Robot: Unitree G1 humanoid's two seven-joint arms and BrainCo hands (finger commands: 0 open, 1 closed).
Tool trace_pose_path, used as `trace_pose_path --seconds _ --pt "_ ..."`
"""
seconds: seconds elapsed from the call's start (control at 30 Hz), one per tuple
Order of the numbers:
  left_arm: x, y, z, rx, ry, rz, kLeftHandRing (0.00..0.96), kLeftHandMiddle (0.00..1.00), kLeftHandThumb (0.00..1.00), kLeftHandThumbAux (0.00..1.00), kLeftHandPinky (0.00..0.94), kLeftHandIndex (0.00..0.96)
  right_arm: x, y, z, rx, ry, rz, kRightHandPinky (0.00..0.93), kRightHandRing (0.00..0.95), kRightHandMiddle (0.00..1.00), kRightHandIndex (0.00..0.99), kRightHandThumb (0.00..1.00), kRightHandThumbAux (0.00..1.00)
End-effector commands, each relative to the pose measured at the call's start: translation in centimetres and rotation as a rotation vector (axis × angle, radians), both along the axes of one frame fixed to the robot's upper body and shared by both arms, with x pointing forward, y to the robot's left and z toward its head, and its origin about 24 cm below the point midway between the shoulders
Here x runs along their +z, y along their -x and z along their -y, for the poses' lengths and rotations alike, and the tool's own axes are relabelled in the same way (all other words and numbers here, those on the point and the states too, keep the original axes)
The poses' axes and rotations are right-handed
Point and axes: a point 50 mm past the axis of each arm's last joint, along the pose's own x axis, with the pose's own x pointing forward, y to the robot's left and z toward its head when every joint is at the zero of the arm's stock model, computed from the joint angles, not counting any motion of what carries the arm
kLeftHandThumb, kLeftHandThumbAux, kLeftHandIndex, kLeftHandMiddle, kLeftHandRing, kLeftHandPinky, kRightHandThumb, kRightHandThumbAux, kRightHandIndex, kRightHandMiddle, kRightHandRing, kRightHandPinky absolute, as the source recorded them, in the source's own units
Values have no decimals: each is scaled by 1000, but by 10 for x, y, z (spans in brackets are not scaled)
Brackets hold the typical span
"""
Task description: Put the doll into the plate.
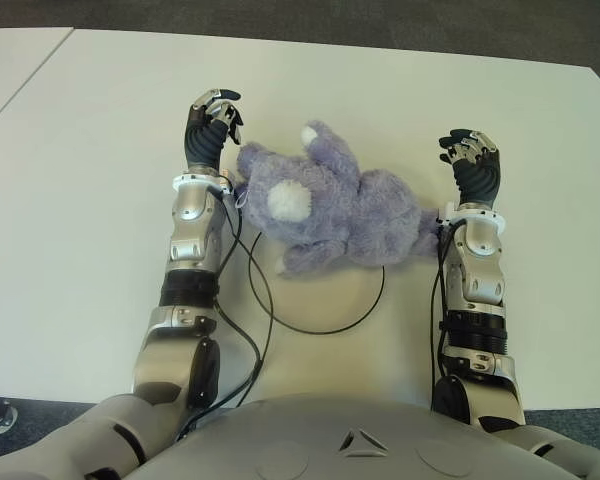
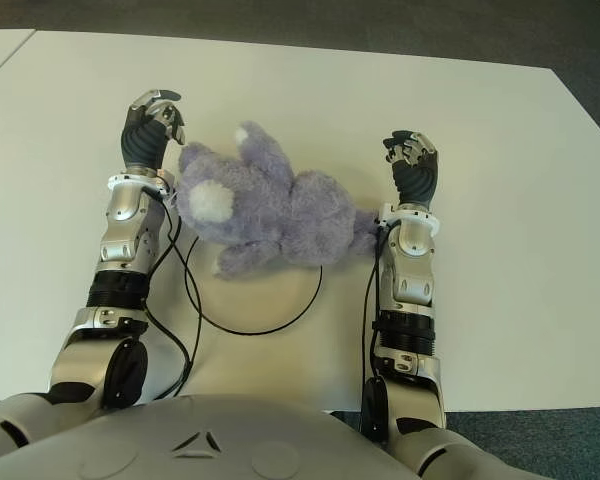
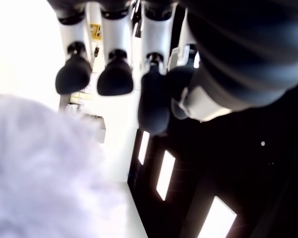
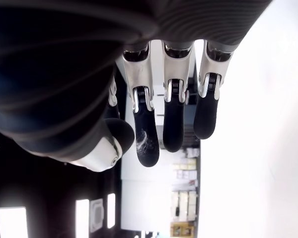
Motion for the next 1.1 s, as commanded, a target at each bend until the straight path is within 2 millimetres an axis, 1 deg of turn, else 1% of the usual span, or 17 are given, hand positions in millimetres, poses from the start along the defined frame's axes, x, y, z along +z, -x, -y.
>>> trace_pose_path --seconds 0.03,0.27,0.47,0.73,1.1 --pt "-6 4 0 23 -9 -24 803 818 715 701 767 444 -9 -1 -7 3 -15 20 652 631 630 434 713 717" --pt "-7 7 1 43 1 -18 806 820 716 701 769 444 -13 -4 -9 8 7 93 700 687 688 437 716 716" --pt "-8 8 1 62 10 -13 807 822 718 700 774 445 -16 -5 -8 21 21 119 731 727 728 439 717 715" --pt "-10 11 1 106 13 2 814 830 719 699 793 444 -20 -6 -5 29 6 107 740 751 760 441 718 714" --pt "-12 13 0 124 17 3 816 830 718 699 786 444 -21 -6 -6 31 27 91 763 775 788 443 722 712"
